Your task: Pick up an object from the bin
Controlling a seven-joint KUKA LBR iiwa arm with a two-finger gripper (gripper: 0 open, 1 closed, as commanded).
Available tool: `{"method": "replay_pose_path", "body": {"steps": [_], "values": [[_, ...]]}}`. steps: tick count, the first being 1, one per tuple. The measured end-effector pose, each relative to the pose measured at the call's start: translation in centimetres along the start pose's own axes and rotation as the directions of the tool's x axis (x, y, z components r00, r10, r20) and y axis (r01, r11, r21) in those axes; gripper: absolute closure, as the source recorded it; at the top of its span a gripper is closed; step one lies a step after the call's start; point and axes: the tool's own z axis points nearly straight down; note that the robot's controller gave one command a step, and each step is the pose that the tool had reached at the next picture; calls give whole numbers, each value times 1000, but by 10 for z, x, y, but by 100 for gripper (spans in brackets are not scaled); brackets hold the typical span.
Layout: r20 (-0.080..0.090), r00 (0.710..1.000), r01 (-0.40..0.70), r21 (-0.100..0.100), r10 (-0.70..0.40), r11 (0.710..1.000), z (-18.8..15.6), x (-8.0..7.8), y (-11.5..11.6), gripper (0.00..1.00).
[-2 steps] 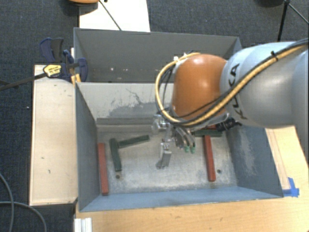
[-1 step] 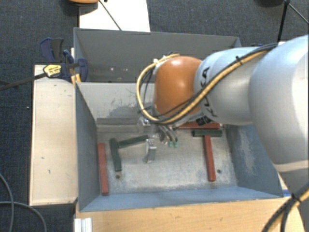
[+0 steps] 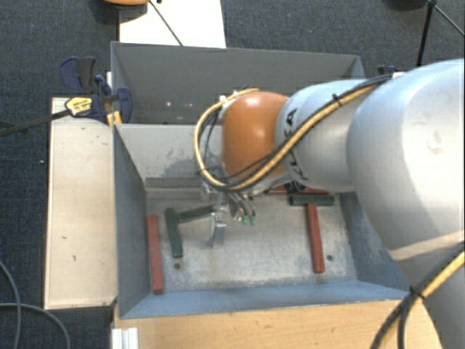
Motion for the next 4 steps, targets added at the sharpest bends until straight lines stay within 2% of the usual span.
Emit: {"method": "replay_pose_path", "body": {"steps": [1, 2, 3, 4], "values": [[10, 999, 37, -1, -37, 999, -36, -3, 13, 0], [1, 1000, 27, -1, -27, 1000, 8, 4, 30, 0], [8, 981, 195, 0, -195, 981, 5, -15, 22, 100], [7, 981, 194, 0, -194, 981, 5, -15, 22, 100]]}}
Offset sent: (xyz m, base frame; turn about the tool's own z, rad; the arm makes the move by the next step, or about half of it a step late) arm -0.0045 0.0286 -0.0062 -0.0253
